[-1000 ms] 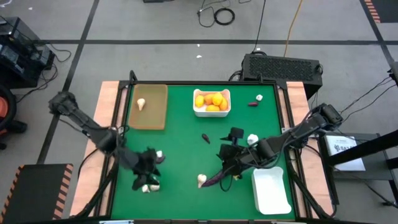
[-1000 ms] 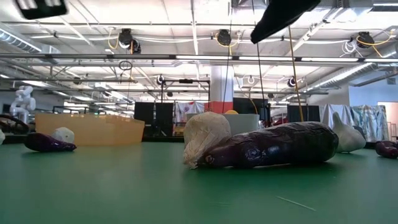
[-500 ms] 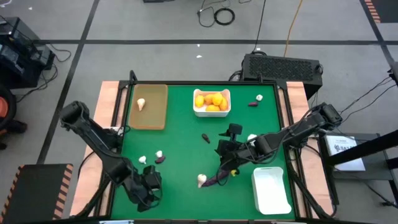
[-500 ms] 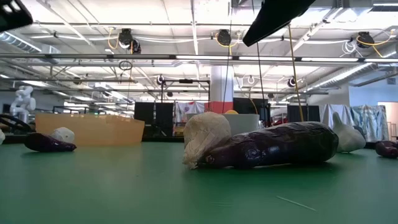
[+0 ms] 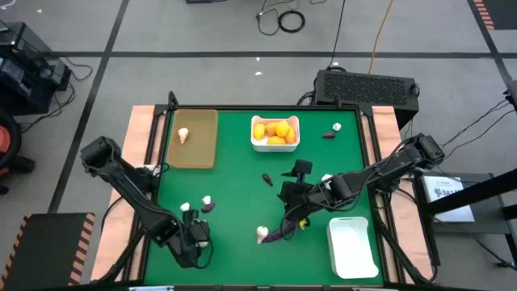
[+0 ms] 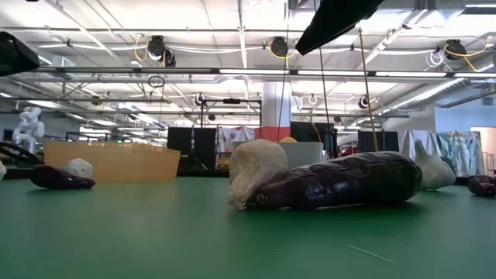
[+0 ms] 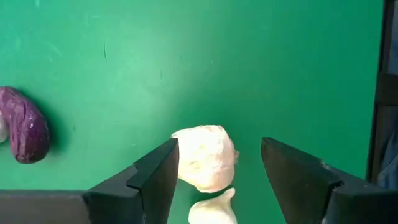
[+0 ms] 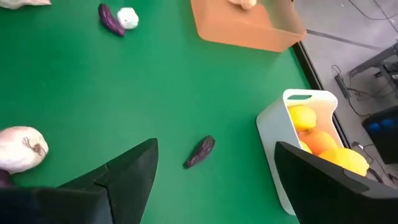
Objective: Sort produce into baskets
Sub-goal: Put the garlic into the orange bin
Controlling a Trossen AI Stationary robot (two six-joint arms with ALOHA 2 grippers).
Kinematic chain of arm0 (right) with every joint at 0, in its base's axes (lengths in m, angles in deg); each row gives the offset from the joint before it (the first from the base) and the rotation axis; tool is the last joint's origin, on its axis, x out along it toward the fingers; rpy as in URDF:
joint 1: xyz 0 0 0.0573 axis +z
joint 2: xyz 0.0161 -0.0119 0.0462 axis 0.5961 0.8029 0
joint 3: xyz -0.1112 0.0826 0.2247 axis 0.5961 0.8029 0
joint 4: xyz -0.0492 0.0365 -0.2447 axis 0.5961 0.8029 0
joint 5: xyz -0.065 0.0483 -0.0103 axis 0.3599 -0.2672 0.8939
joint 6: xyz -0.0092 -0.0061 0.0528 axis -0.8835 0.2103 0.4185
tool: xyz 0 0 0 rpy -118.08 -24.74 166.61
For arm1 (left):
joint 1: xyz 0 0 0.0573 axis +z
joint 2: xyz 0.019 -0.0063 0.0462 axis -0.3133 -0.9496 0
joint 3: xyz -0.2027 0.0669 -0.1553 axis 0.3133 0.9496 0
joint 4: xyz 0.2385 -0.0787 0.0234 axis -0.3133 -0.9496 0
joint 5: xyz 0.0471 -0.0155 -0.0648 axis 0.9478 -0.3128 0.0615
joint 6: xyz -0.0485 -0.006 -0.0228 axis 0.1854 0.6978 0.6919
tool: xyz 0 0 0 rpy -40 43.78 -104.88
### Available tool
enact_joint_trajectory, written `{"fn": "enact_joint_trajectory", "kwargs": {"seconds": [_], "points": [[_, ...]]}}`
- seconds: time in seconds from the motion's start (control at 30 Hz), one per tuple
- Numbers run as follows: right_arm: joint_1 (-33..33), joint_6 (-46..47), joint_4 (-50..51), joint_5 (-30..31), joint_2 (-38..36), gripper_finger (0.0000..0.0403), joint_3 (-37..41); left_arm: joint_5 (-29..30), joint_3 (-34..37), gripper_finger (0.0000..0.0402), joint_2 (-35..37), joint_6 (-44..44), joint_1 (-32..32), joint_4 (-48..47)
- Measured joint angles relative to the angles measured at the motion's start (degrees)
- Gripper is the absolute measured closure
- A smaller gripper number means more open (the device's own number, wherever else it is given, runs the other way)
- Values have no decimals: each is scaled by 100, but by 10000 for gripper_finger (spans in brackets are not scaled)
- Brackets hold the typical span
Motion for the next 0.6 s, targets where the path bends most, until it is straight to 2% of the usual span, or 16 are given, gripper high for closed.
{"fn": "enact_joint_trajectory", "kwargs": {"seconds": [0.17,0.6], "points": [[-4,-39,-22,-243,0,90,0,-1,0,167,-145,-39,0,-43],[-4,66,-19,-256,0,90,0,-52,0,167,-698,-299,2,-82]]}}
